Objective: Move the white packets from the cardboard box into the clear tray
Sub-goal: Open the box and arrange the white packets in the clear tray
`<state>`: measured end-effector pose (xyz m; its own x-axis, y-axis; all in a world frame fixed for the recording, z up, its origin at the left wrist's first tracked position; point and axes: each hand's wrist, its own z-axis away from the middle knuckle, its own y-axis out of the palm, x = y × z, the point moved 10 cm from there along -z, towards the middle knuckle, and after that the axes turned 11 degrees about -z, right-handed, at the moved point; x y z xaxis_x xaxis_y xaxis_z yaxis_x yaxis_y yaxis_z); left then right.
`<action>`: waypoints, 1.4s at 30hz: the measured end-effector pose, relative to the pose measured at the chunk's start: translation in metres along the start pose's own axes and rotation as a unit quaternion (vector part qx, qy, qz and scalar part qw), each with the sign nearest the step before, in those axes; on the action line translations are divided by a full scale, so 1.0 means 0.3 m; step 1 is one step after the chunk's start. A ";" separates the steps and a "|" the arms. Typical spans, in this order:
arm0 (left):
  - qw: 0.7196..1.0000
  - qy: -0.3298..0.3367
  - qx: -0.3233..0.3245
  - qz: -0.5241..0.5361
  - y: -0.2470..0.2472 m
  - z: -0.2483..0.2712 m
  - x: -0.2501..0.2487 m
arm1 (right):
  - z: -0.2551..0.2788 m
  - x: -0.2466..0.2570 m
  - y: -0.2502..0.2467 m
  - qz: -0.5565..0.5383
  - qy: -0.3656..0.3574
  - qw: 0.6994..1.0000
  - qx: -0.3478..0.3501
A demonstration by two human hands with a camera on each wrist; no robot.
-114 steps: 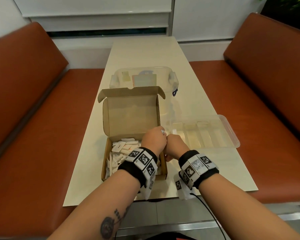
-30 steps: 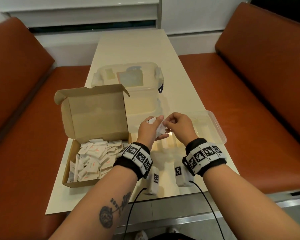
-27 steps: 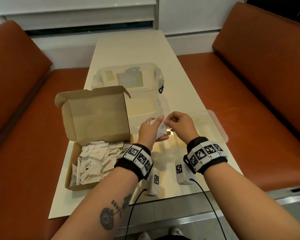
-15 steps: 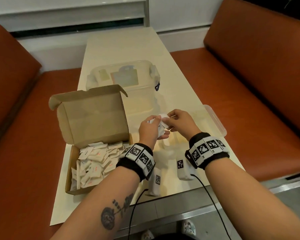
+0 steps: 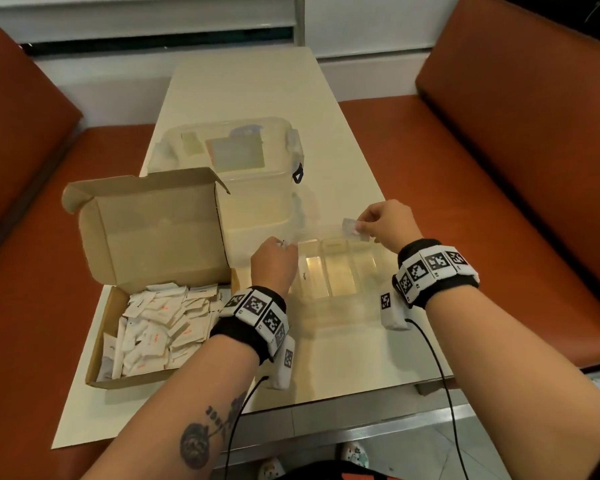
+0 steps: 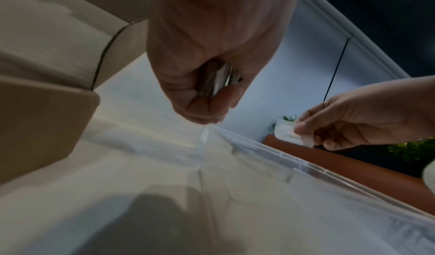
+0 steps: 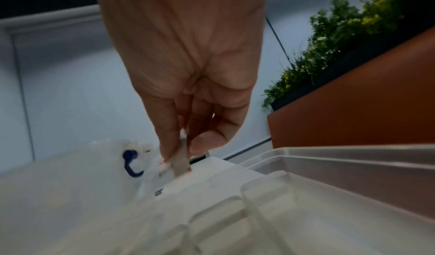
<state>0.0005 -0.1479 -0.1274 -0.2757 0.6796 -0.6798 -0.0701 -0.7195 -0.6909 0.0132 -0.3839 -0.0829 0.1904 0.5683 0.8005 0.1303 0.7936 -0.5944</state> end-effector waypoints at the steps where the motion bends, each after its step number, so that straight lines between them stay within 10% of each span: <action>1: 1.000 -0.007 -0.004 -0.025 -0.001 -0.003 0.010 | -0.009 -0.009 0.008 0.026 0.003 1.000 0.011; 42: 0.985 0.015 0.052 -0.165 -0.012 0.009 0.030 | -0.037 -0.024 0.206 0.328 0.052 0.925 0.185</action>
<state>-0.0045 -0.1395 -0.1304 -0.1927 0.8816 -0.4309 -0.2496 -0.4687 -0.8473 0.0307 -0.3413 -0.1265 0.2068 0.9447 0.2545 -0.3842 0.3176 -0.8669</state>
